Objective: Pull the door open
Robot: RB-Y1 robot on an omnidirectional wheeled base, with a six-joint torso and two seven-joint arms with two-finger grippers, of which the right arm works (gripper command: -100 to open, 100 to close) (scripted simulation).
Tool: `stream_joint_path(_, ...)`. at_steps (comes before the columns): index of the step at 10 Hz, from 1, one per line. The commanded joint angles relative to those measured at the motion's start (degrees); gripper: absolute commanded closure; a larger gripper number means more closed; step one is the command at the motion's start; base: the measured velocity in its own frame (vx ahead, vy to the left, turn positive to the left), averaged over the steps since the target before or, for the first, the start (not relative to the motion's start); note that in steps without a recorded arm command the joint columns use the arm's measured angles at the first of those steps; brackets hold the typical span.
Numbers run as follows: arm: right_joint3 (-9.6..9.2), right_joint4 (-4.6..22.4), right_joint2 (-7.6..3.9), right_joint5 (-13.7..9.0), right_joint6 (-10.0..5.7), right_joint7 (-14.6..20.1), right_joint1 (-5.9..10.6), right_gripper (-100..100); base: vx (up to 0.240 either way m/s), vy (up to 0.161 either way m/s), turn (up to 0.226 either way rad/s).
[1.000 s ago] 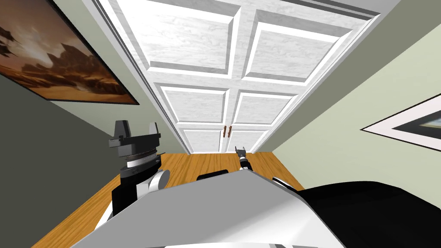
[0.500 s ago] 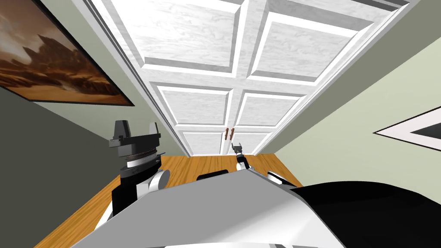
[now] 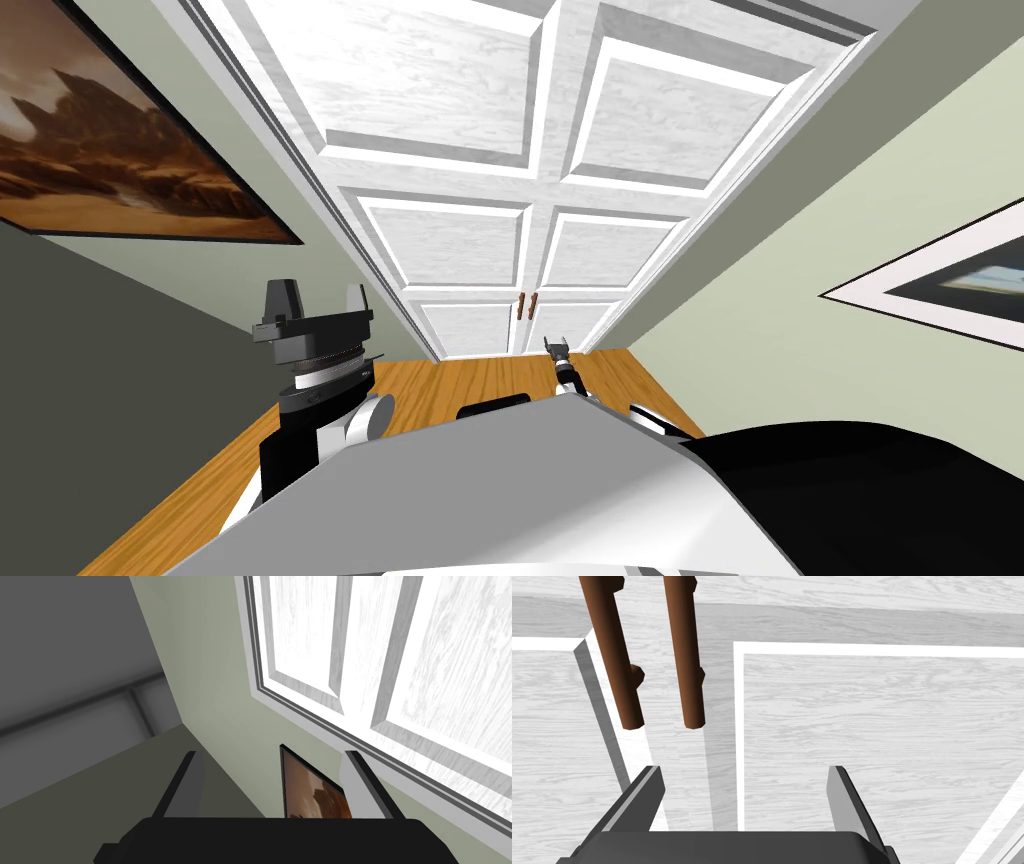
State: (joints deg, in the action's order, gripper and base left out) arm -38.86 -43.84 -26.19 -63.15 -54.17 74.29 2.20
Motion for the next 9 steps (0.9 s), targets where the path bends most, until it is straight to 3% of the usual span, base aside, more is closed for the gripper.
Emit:
stream_joint_path(1, 0.57, 1.44, -1.04, -0.45, 0.1, 0.41, -0.9, -100, -0.174, -0.029, -0.105)
stream_joint_path(2, 0.57, 1.44, -1.04, -0.45, 0.1, 0.41, -0.9, -100, -0.121, -0.013, -0.027)
stream_joint_path(5, 2.45, 4.46, -4.38, -1.81, -0.13, 1.32, -4.6, -100, -0.154, -0.021, -0.128)
stream_joint_path(9, 4.06, 6.79, -7.03, -2.82, -0.27, 2.21, -7.17, -100, -0.092, 0.001, -0.058)
